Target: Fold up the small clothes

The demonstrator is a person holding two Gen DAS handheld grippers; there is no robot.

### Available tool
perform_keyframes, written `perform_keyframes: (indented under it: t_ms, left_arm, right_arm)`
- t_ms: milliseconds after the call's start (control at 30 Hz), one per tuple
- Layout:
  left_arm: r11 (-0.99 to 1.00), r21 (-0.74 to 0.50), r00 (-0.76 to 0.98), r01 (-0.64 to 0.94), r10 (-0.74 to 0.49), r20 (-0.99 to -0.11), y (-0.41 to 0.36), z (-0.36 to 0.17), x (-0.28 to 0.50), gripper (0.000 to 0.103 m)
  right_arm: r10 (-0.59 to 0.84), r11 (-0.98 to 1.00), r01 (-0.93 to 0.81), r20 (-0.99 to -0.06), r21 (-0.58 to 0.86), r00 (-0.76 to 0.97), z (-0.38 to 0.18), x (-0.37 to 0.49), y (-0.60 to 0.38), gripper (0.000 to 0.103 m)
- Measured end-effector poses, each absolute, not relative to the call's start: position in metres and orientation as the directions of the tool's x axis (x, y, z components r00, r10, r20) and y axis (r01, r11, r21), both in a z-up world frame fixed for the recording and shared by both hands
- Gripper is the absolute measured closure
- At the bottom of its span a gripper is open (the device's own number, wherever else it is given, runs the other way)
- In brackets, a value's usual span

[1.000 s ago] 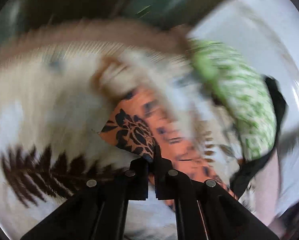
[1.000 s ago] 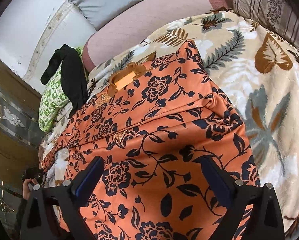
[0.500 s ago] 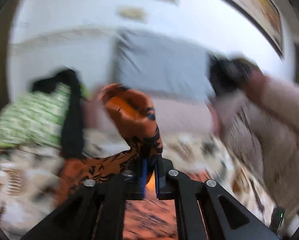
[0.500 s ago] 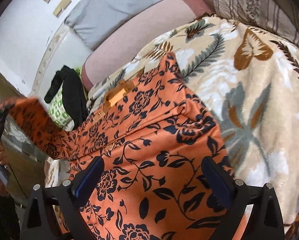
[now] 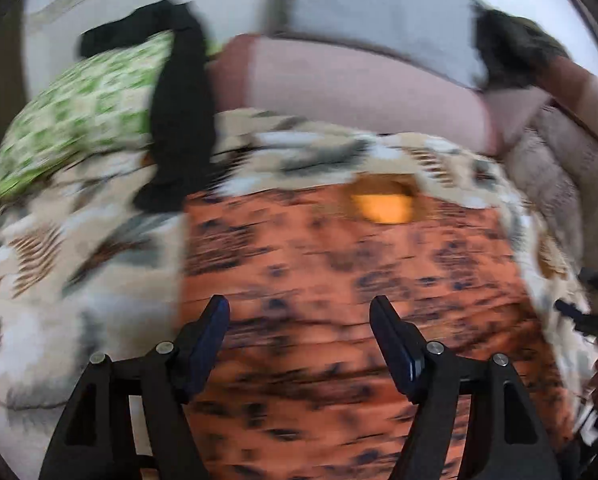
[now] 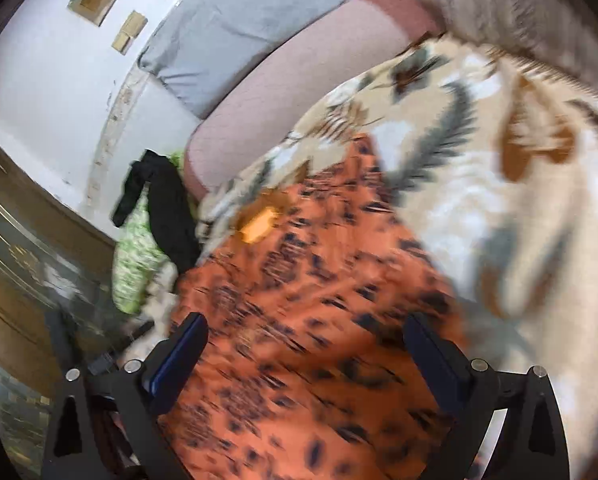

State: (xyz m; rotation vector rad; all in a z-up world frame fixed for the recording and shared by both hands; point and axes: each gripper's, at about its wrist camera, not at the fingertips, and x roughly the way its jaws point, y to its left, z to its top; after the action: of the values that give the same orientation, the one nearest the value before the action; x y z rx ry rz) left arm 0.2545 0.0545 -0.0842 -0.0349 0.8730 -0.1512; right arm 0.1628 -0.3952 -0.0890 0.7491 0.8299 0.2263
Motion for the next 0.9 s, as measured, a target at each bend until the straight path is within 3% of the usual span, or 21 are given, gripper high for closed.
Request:
perform_keyframes:
  t_ms: [133,233,300,333,367,400,433,500,600,700,800,867,900]
  left_arm:
    - [0.996,-0.077,0.608,0.048,-0.09,-0.789,0.092,-0.111,0.248,0.03]
    - [0.996,-0.08,0.593,0.028,-0.08,-0.801,0.105,-0.128,0.247,0.03]
    - [0.997,-0.071,0.58,0.037,-0.079,-0.811,0.108,-0.136,0.252,0.03]
    - [0.997,-0.067,0.575,0.04,-0.077,-0.814,0.107,-0.14,0.254,0.03]
    - [0.998,-0.057,0.571,0.04,-0.07,-0.818,0.107,-0.145,0.258,0.03]
    - [0.998,-0.052,0.569,0.039,-0.065,-0.819,0.108,-0.147,0.26,0.031]
    - [0.998,-0.051,0.567,0.03,-0.059,-0.822,0.11,-0.149,0.262,0.032]
    - [0.996,-0.088,0.567,-0.007,-0.068,-0.821,0.119,-0.149,0.264,0.038]
    - [0.995,-0.092,0.551,-0.023,-0.064,-0.832,0.127,-0.153,0.259,0.038]
    - [0.994,-0.108,0.577,-0.023,-0.075,-0.813,0.131,-0.141,0.248,0.038]
    - [0.994,-0.111,0.642,0.0,-0.086,-0.762,0.13,-0.115,0.237,0.038]
    - [0.995,-0.099,0.678,0.028,-0.092,-0.729,0.123,-0.098,0.242,0.037]
    - [0.996,-0.082,0.685,0.038,-0.086,-0.723,0.119,-0.096,0.245,0.037]
  right_arm:
    - [0.557,0.623,0.171,-0.587,0.763,0.587,-0.114,0.221,-0.384,0.005]
    - [0.361,0.762,0.3,-0.762,0.574,0.538,-0.13,0.249,-0.378,0.006]
    - [0.356,0.789,0.287,-0.785,0.543,0.507,-0.136,0.257,-0.37,0.017]
    - [0.324,0.827,0.266,-0.807,0.495,0.494,-0.133,0.259,-0.362,0.035]
    - [0.298,0.859,0.247,-0.831,0.448,0.47,-0.132,0.262,-0.355,0.075]
    - [0.286,0.873,0.245,-0.85,0.421,0.442,-0.134,0.265,-0.35,0.092]
    - [0.28,0.882,0.238,-0.86,0.406,0.427,-0.136,0.267,-0.347,0.096]
    - [0.214,0.922,0.201,-0.868,0.331,0.449,-0.123,0.264,-0.335,0.096]
    - [0.101,0.964,0.16,-0.852,0.21,0.513,-0.098,0.256,-0.324,0.096]
    - [-0.005,0.973,0.206,-0.889,0.101,0.459,-0.122,0.261,-0.332,0.094]
    - [0.045,0.96,0.22,-0.873,0.172,0.485,-0.122,0.252,-0.341,0.086]
    - [0.018,0.956,0.241,-0.852,0.169,0.524,-0.11,0.246,-0.345,0.067]
    - [0.018,0.949,0.251,-0.83,0.189,0.557,-0.1,0.242,-0.348,0.063]
